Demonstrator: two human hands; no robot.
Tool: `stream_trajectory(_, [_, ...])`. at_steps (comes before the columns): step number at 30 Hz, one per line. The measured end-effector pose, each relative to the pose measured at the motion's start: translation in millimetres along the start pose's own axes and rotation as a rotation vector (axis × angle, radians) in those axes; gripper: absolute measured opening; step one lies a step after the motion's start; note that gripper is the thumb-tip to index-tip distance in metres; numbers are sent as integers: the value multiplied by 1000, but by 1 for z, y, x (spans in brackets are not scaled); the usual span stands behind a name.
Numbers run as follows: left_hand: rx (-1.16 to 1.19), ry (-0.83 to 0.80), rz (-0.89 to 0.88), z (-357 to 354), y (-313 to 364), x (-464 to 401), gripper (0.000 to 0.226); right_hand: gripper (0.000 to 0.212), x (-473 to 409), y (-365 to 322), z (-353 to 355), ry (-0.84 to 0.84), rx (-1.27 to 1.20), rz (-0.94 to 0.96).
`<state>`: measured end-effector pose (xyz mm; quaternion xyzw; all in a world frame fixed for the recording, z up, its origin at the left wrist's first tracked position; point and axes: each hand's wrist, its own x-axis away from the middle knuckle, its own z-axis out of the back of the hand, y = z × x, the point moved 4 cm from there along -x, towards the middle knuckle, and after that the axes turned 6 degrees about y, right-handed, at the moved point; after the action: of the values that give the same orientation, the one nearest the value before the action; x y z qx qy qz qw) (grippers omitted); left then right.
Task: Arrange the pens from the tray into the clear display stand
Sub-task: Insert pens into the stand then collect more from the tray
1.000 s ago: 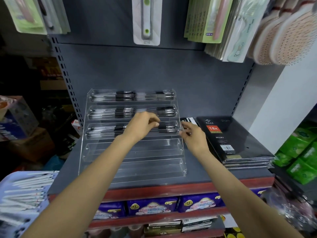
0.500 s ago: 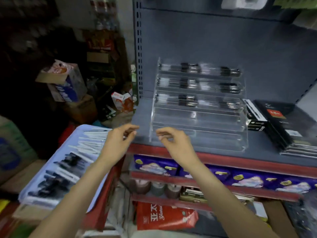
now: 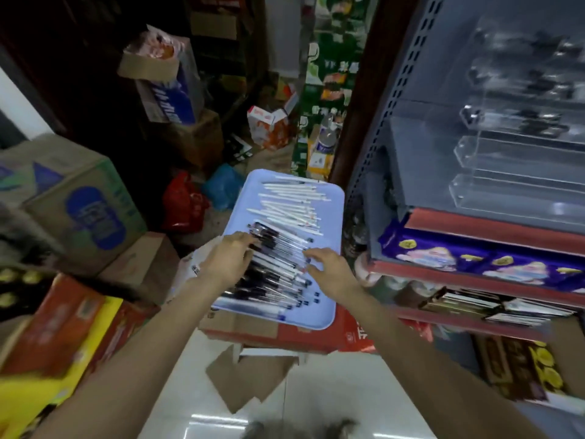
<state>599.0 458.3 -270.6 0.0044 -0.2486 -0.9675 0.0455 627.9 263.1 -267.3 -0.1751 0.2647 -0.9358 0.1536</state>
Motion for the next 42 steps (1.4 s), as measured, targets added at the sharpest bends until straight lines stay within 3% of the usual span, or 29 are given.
stream_trajectory(4, [-95,-88,-50,-11,-28,-6,35,33,-16,-8,-21,15,116,-71])
stream_trajectory(9, [-36,-107,-38,-23,-42,-14,31,29,-30,-1,-29,96,288,-145])
stream_trajectory(16, [-73,-14,-14,-17,-48,-41,27,20,-42,3,-34,110,285,-241])
stream_trajectory(21, [-110,-77,-6,-18,-60,-55,27,16,-45,7,-36,108,273,-266])
stream_trajectory(24, [-95,-114,-28,-14,-62,-60,17,25,-45,8,-35,118,297,-236])
stream_trajectory(32, [146,-161,8,-9,-65,-65,10,14,-42,2,-30,173,231,-126])
stream_trajectory(38, [756,-77,25,21,-34,-51,9,8,-30,-18,4,273,-205,-101])
stream_trajectory(42, [956,4,98,40,-4,-55,16,9,-17,-31,35,305,-344,-39])
